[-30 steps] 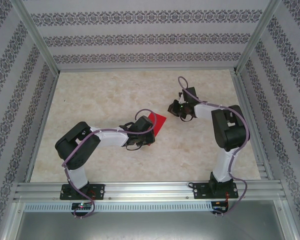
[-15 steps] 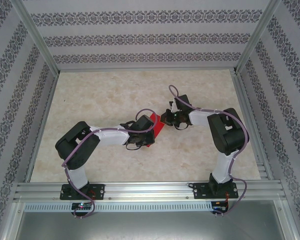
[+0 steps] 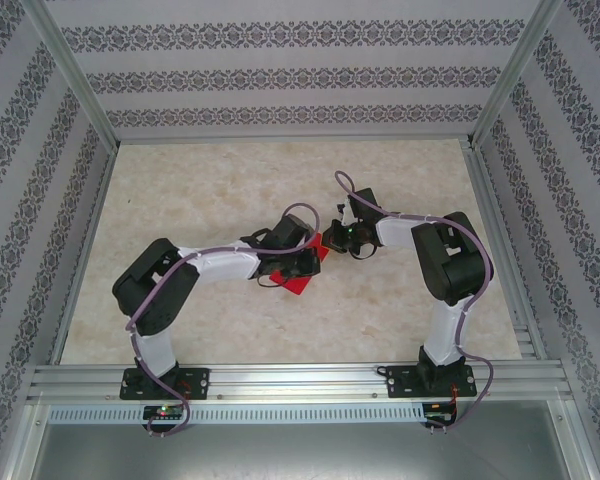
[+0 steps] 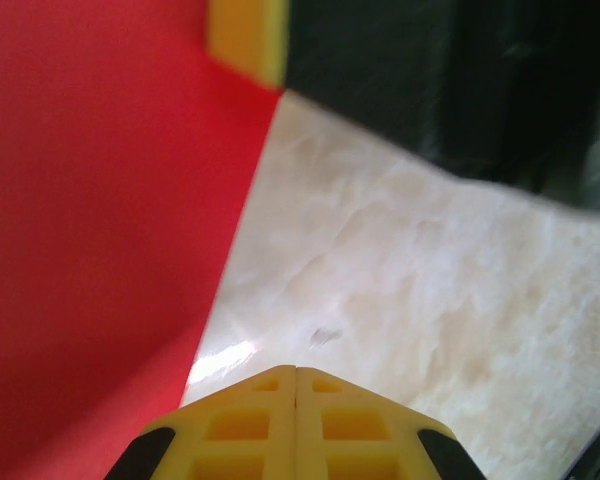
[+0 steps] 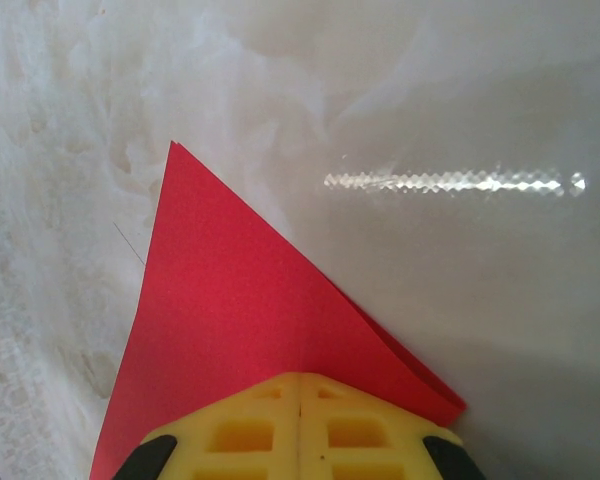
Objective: Fold a paper plane with a square sheet of paper (pick it up from the middle)
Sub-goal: First fold in half a square sheet of paper at the center of the table.
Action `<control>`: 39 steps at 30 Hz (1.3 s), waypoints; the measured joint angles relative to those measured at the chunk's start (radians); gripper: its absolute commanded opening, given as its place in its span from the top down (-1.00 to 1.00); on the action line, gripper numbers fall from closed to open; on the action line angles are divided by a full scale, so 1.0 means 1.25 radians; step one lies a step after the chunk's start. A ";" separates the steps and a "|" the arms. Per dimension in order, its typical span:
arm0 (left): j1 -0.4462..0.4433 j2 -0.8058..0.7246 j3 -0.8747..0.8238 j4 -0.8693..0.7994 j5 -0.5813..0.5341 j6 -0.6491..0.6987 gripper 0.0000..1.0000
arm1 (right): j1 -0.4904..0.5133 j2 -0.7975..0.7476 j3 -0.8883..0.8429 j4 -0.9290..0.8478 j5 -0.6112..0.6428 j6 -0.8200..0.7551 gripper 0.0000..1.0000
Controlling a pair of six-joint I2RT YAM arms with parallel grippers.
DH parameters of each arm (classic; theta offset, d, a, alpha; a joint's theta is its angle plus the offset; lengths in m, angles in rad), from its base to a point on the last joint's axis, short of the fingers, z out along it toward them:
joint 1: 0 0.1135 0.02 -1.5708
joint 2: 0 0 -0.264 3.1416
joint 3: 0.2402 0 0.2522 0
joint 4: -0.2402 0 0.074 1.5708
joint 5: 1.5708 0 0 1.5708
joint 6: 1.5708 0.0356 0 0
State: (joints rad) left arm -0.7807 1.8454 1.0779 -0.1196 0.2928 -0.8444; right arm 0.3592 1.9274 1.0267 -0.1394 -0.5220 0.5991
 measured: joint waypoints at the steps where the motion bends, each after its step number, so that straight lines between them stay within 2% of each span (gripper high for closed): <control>1: 0.000 0.014 0.016 0.000 0.002 0.006 1.00 | 0.000 0.000 0.001 -0.002 0.000 0.000 1.00; 9: 0.015 0.099 0.078 -0.018 0.001 0.061 1.00 | 0.000 0.002 0.005 -0.009 0.000 -0.003 1.00; 18: 0.022 0.114 0.072 -0.018 -0.008 0.092 1.00 | -0.001 0.012 0.020 -0.024 -0.007 -0.003 1.00; 28: 0.028 0.060 -0.049 0.091 0.038 0.116 1.00 | -0.002 0.033 0.061 -0.078 -0.013 -0.003 1.00; 39: 0.033 0.010 -0.133 0.114 0.102 0.187 1.00 | -0.002 0.036 0.070 -0.092 -0.012 -0.003 1.00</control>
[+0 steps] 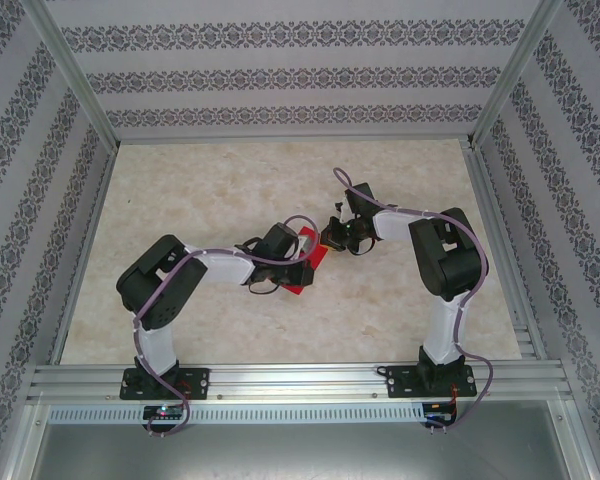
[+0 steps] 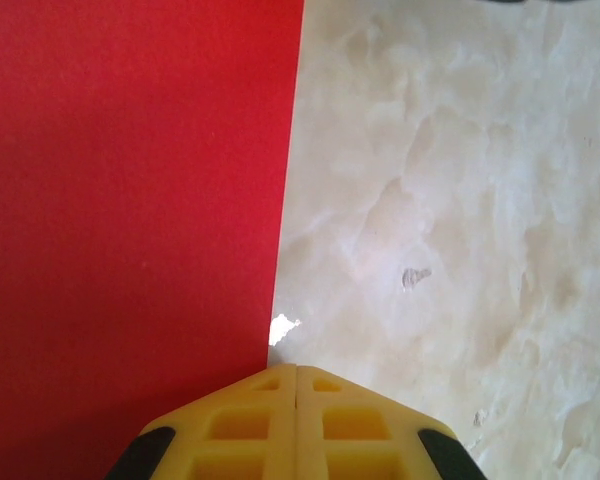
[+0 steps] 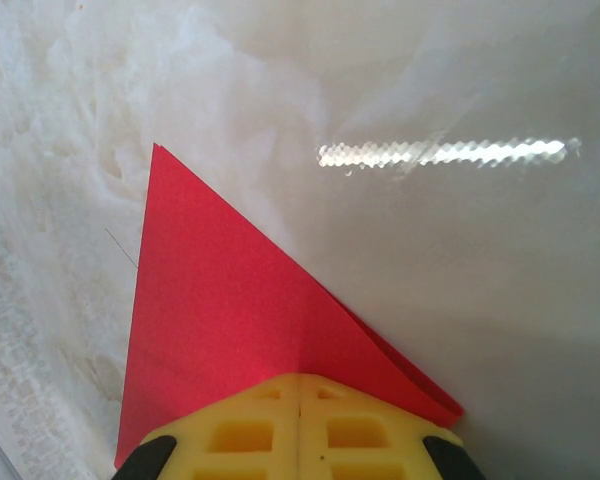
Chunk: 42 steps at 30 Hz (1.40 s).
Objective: Fold a paper plane with a square sheet of paper (pick it up from the middle)
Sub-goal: First fold in half a square sheet of paper at the center of the table, then rotate the square sheet of paper at the center of the table.
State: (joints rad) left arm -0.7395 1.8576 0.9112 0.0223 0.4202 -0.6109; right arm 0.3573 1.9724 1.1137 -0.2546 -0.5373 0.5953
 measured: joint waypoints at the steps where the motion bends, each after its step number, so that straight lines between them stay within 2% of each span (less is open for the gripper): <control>1: 0.000 -0.007 -0.009 0.000 0.004 0.006 1.00 | 0.000 0.000 0.000 0.000 0.000 0.000 1.00; 14: 0.000 -0.085 -0.109 0.007 0.022 0.019 1.00 | 0.000 0.001 0.002 -0.003 0.000 0.000 1.00; 20: -0.002 -0.161 -0.132 -0.121 0.002 0.019 1.00 | 0.008 0.000 0.015 -0.024 0.011 -0.024 1.00; 24: -0.001 -0.233 -0.112 -0.212 -0.056 0.012 1.00 | 0.028 -0.005 0.037 -0.060 0.048 -0.048 1.00; 28: 0.016 -0.301 -0.069 -0.260 -0.133 -0.024 0.64 | 0.067 -0.032 0.060 -0.108 0.089 -0.067 0.96; 31: 0.064 -0.349 -0.067 -0.284 -0.193 -0.074 0.37 | 0.117 -0.073 0.078 -0.127 0.121 -0.073 0.80; 33: 0.110 -0.378 -0.084 -0.290 -0.229 -0.110 0.09 | 0.157 -0.092 0.092 -0.131 0.146 -0.070 0.75; 35: 0.153 -0.404 -0.117 -0.291 -0.249 -0.146 0.01 | 0.193 -0.096 0.107 -0.132 0.167 -0.062 0.74; 38: 0.205 -0.441 -0.174 -0.298 -0.264 -0.183 -0.21 | 0.242 -0.089 0.121 -0.141 0.201 -0.042 0.72; 42: 0.236 -0.474 -0.213 -0.322 -0.269 -0.211 -0.39 | 0.281 -0.049 0.153 -0.162 0.240 -0.022 0.68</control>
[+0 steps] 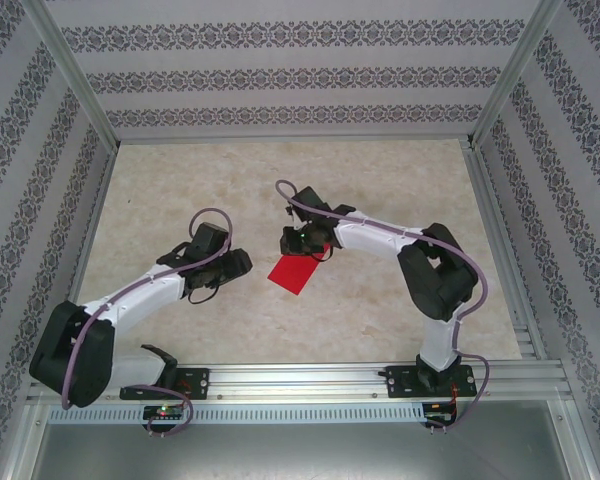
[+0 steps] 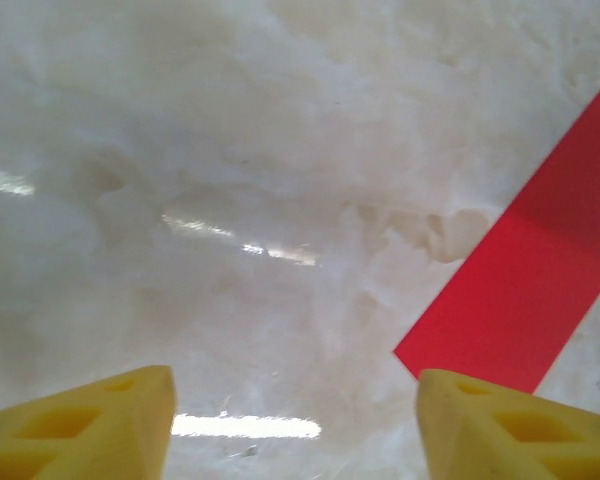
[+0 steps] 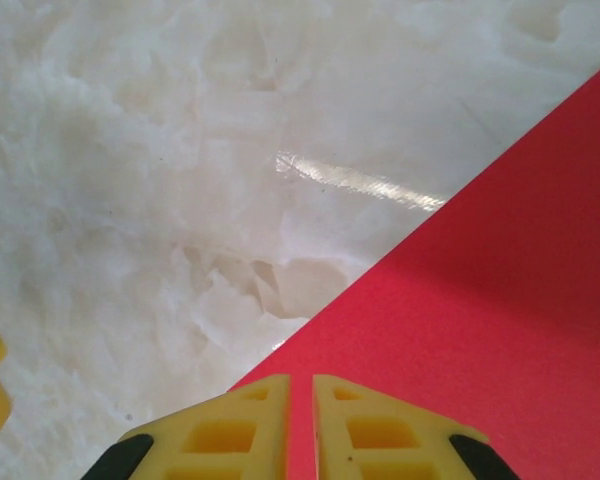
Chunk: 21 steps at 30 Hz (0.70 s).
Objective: Fold a paper plane with a square sheet of paper (pick it up from the middle)
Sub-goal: Rotate the square sheet of paper at the center of the table.
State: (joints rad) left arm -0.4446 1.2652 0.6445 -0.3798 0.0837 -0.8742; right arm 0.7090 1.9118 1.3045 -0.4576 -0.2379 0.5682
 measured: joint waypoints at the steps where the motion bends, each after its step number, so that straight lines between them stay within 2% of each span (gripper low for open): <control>1: 0.005 -0.008 -0.004 -0.004 -0.002 -0.003 -0.39 | 0.007 0.012 0.009 -0.006 0.007 0.005 0.64; 5: 0.019 -0.038 -0.013 -0.010 -0.013 -0.009 -0.41 | 0.030 0.064 0.037 -0.026 0.034 0.014 0.50; 10: 0.020 -0.046 -0.014 -0.010 -0.015 -0.011 -0.43 | 0.056 0.096 0.041 -0.056 0.048 0.005 0.45; 16: 0.020 -0.046 -0.014 -0.025 -0.013 -0.002 -0.40 | 0.085 0.084 0.020 -0.056 0.043 -0.043 0.47; 21: 0.020 -0.044 -0.014 -0.033 0.009 0.012 -0.41 | 0.105 0.010 -0.073 -0.077 0.021 -0.096 0.44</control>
State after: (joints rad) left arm -0.4191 1.2098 0.6266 -0.4206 0.0956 -0.8589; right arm 0.8406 1.9240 1.2129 -0.5541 -0.2115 0.4484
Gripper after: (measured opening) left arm 0.703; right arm 0.265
